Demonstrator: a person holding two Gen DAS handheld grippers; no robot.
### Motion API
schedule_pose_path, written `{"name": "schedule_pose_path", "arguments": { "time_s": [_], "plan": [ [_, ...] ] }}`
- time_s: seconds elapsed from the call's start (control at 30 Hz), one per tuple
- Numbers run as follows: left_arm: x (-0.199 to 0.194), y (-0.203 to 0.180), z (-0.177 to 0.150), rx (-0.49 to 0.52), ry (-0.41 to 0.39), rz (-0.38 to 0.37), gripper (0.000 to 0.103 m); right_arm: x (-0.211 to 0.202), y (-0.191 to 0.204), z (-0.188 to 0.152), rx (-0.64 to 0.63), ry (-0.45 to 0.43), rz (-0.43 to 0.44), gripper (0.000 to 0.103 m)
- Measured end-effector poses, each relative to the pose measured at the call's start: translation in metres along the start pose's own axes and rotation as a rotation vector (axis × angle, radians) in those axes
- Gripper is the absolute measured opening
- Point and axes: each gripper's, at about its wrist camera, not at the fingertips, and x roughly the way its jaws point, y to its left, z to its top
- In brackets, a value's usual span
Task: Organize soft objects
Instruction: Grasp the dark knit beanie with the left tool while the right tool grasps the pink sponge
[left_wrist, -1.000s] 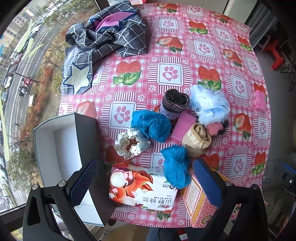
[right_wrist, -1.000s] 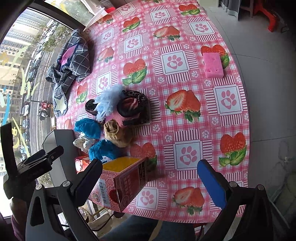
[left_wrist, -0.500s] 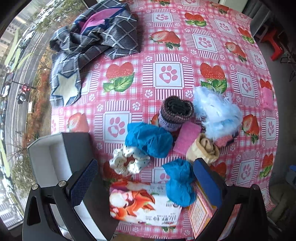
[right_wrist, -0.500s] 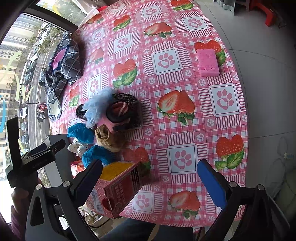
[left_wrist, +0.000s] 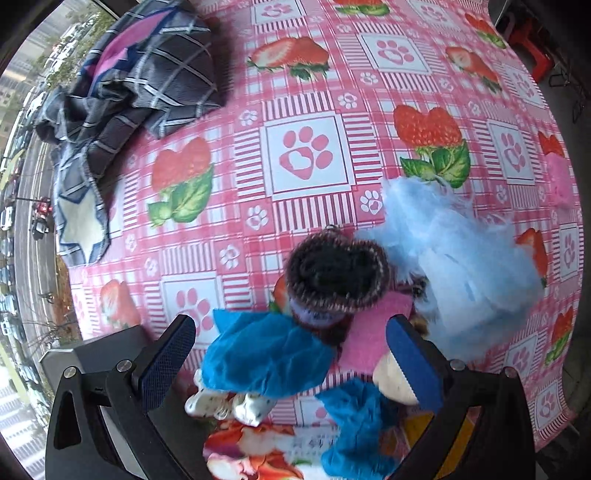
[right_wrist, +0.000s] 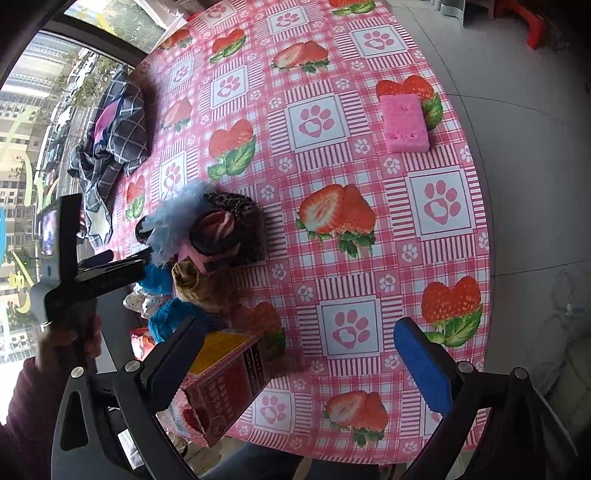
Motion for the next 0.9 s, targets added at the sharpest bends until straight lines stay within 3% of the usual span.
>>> {"name": "schedule_pose_path", "arguments": {
  "time_s": [0.17, 0.43, 0.73, 0.83, 0.9],
  "plan": [
    [0.014, -0.002, 0.011, -0.008, 0.010, 0.007, 0.103, -0.002, -0.017, 0.019, 0.026, -0.044, -0.006, 0.103],
    [0.026, -0.001, 0.021, -0.047, 0.016, 0.008, 0.103, 0.017, -0.048, 0.093, 0.084, -0.129, -0.088, 0.103],
    [0.041, 0.008, 0.026, -0.078, 0.007, -0.001, 0.100, 0.075, -0.060, 0.164, 0.016, -0.138, -0.256, 0.103],
    [0.047, 0.010, 0.024, -0.079, 0.018, 0.000, 0.091, 0.091, -0.059, 0.172, -0.016, -0.118, -0.277, 0.103],
    [0.051, 0.010, 0.024, -0.082, 0.027, -0.016, 0.077, 0.101, -0.055, 0.175, -0.044, -0.101, -0.298, 0.103]
  ]
}}
